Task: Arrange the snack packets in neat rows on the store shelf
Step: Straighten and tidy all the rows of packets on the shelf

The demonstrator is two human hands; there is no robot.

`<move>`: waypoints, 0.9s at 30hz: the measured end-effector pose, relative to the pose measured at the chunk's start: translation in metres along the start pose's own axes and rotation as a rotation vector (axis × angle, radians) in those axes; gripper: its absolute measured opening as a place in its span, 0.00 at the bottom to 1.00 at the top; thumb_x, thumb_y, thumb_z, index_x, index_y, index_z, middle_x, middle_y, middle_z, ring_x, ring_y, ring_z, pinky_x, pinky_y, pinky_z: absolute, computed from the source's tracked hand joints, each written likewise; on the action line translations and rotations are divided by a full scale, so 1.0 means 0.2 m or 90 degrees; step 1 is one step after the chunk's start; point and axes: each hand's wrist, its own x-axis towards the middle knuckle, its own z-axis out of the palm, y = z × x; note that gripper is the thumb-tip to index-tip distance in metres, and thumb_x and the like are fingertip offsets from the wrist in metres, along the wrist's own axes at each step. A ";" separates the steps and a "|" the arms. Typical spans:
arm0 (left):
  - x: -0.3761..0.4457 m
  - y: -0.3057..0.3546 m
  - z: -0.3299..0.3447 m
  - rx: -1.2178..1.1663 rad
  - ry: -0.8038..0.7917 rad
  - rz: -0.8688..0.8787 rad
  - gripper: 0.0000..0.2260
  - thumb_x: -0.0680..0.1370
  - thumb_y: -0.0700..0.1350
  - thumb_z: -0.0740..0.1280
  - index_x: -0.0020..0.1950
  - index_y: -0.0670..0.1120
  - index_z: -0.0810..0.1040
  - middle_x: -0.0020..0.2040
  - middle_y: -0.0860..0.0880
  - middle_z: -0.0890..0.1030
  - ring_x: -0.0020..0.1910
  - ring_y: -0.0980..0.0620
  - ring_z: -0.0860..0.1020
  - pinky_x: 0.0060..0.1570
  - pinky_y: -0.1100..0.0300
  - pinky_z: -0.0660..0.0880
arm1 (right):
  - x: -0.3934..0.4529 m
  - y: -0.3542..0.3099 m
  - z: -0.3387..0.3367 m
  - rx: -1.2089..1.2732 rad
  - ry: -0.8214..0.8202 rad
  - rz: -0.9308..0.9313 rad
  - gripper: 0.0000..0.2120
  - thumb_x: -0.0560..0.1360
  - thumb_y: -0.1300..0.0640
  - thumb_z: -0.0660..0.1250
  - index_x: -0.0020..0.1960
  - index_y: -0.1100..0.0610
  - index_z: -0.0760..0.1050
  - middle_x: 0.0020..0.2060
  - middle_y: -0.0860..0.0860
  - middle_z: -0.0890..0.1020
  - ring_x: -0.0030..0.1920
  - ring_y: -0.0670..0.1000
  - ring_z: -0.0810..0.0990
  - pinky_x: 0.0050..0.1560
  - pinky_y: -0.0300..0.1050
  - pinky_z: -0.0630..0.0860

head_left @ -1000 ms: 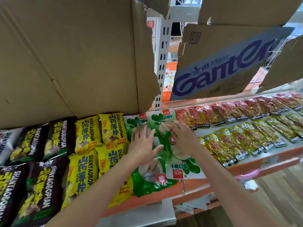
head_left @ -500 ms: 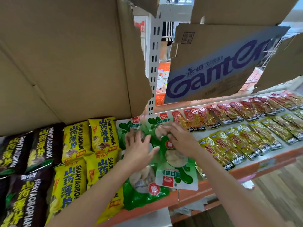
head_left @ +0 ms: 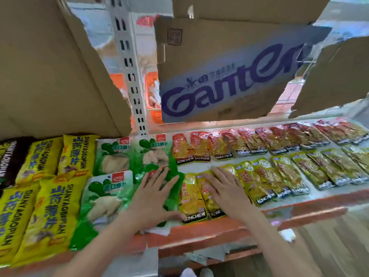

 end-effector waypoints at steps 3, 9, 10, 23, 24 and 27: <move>0.00 0.01 -0.04 0.005 -0.010 -0.042 0.49 0.61 0.81 0.50 0.75 0.59 0.37 0.74 0.51 0.33 0.74 0.51 0.34 0.69 0.50 0.32 | 0.01 0.04 0.03 0.007 0.063 -0.039 0.43 0.69 0.33 0.21 0.72 0.41 0.60 0.75 0.46 0.57 0.75 0.51 0.52 0.73 0.53 0.50; 0.03 0.23 -0.07 -0.083 0.054 -0.171 0.53 0.55 0.79 0.28 0.76 0.56 0.42 0.76 0.53 0.36 0.75 0.52 0.35 0.73 0.49 0.37 | 0.01 0.10 0.06 -0.022 0.133 -0.037 0.19 0.79 0.44 0.47 0.63 0.43 0.71 0.65 0.51 0.75 0.66 0.56 0.72 0.63 0.58 0.70; 0.04 0.25 -0.06 -0.089 0.070 -0.181 0.52 0.57 0.77 0.25 0.76 0.57 0.43 0.76 0.53 0.37 0.75 0.53 0.36 0.73 0.48 0.38 | 0.01 0.10 0.06 -0.029 0.137 -0.025 0.20 0.79 0.44 0.47 0.63 0.43 0.72 0.64 0.51 0.76 0.66 0.55 0.73 0.62 0.58 0.71; 0.19 0.14 -0.06 -0.101 0.242 -0.277 0.29 0.78 0.63 0.46 0.71 0.47 0.64 0.74 0.44 0.59 0.74 0.42 0.54 0.71 0.43 0.53 | 0.00 0.09 0.08 -0.023 0.161 -0.006 0.27 0.80 0.42 0.39 0.62 0.44 0.74 0.64 0.52 0.76 0.66 0.55 0.72 0.64 0.51 0.58; 0.24 0.13 -0.07 -0.098 0.246 -0.278 0.26 0.79 0.60 0.51 0.72 0.48 0.62 0.75 0.44 0.56 0.75 0.42 0.51 0.71 0.42 0.51 | 0.00 0.09 0.08 -0.022 0.160 -0.006 0.27 0.80 0.41 0.39 0.62 0.44 0.74 0.64 0.52 0.76 0.66 0.55 0.72 0.65 0.52 0.59; 0.33 0.06 -0.07 -0.126 0.193 -0.312 0.27 0.79 0.59 0.56 0.75 0.54 0.54 0.77 0.46 0.50 0.76 0.42 0.45 0.71 0.40 0.45 | 0.00 0.09 0.08 -0.023 0.161 0.001 0.27 0.79 0.41 0.38 0.63 0.42 0.73 0.64 0.50 0.75 0.67 0.54 0.71 0.65 0.54 0.65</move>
